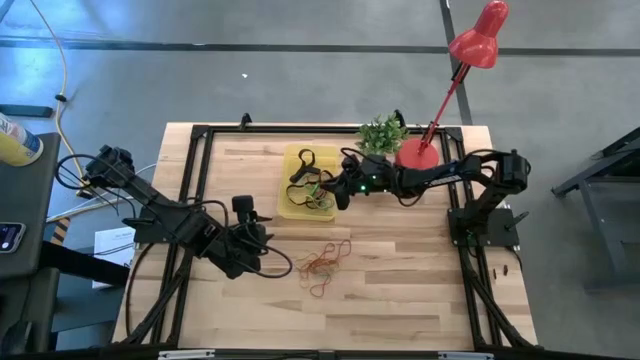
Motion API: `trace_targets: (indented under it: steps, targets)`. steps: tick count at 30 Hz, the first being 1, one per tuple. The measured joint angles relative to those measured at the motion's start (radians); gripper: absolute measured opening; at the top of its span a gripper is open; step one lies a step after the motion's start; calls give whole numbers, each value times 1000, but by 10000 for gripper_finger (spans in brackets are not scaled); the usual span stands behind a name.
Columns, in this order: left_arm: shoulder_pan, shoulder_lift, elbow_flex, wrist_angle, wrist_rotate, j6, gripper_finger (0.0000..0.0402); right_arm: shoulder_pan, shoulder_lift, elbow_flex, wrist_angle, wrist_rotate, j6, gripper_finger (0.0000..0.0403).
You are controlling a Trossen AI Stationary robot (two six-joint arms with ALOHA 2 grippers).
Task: Pick and place rubber bands into bin
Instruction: Put the red rubber band into the yellow bin
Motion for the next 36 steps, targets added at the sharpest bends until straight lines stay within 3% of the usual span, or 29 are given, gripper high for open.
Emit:
trace_targets:
  steps: [9, 15, 22, 29, 36]
  targets:
    - [0, 0, -36, 60, 4, -9, 184, 0, 0, 0, -14, -62, 91, 171]
    - [0, 0, -36, 61, 4, -9, 184, -8, 0, 0, -101, -82, 232, 215]
    - [0, 0, -36, 61, 4, -8, 184, 14, 1, 44, -196, -83, 207, 216]
    - [0, 0, -36, 62, 11, -10, 184, 58, 1, 282, -498, -37, -43, 200]
    - [0, 6, -36, 116, 108, 0, 184, 97, 1, 506, -762, -49, -264, 188]
